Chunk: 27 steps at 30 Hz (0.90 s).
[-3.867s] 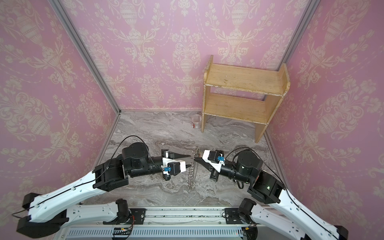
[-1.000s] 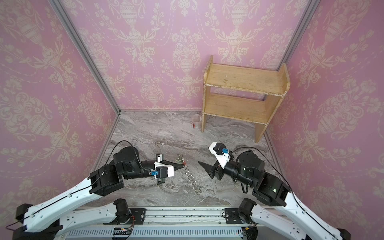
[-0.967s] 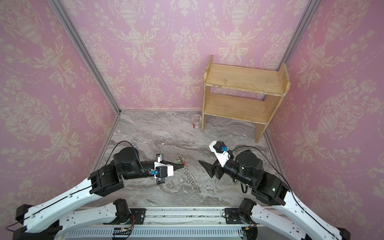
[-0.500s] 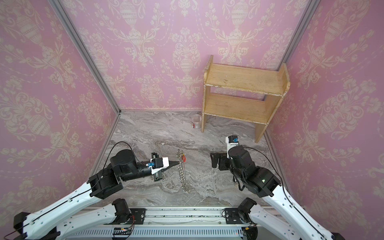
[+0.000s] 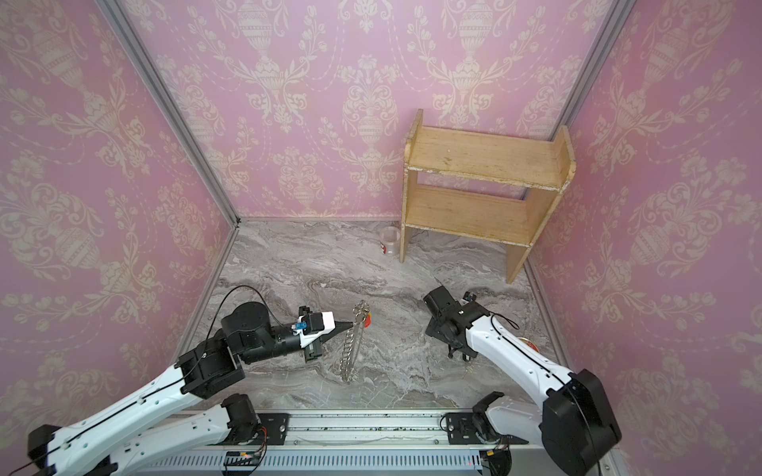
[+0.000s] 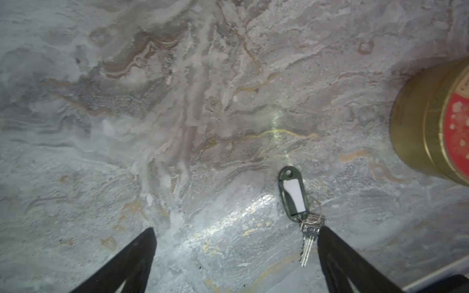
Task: Put the keys on the keyring
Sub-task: 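Move the right gripper over the black-tag key on the table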
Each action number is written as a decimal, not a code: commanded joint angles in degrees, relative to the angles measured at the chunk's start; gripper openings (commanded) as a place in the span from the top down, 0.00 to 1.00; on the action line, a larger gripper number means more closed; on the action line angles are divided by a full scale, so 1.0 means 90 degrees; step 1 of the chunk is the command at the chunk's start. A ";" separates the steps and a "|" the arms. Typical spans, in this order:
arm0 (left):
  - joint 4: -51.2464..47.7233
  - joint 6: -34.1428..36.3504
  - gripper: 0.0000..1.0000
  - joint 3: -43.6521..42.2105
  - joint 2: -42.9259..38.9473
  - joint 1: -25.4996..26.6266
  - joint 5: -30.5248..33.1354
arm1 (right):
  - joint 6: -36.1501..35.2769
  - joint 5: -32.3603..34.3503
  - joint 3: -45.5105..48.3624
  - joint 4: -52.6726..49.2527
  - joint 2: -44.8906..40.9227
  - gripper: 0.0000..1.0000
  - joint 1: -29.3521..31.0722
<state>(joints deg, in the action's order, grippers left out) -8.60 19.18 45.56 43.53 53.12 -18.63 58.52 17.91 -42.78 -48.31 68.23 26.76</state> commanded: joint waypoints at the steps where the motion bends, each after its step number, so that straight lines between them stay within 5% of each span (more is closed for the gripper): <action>1: 0.0247 -0.0204 1.00 -0.0059 -0.0191 -0.0072 0.0153 | 0.0625 0.0045 0.0487 0.0151 -0.0110 0.00 -0.0358; 13: 0.0015 -0.0256 1.00 -0.0023 -0.0191 -0.0087 0.0153 | 0.0653 0.0101 0.0953 0.0589 0.0177 0.00 -0.1188; 27: 0.0028 -0.0220 1.00 -0.0150 -0.0225 -0.0131 0.0162 | 0.1280 -0.1021 0.1290 0.1337 0.0411 0.00 -0.0620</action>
<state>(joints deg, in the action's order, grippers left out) -9.08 18.02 44.51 42.68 52.56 -17.63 66.30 12.47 -32.36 -38.11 71.68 18.83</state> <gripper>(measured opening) 0.051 0.998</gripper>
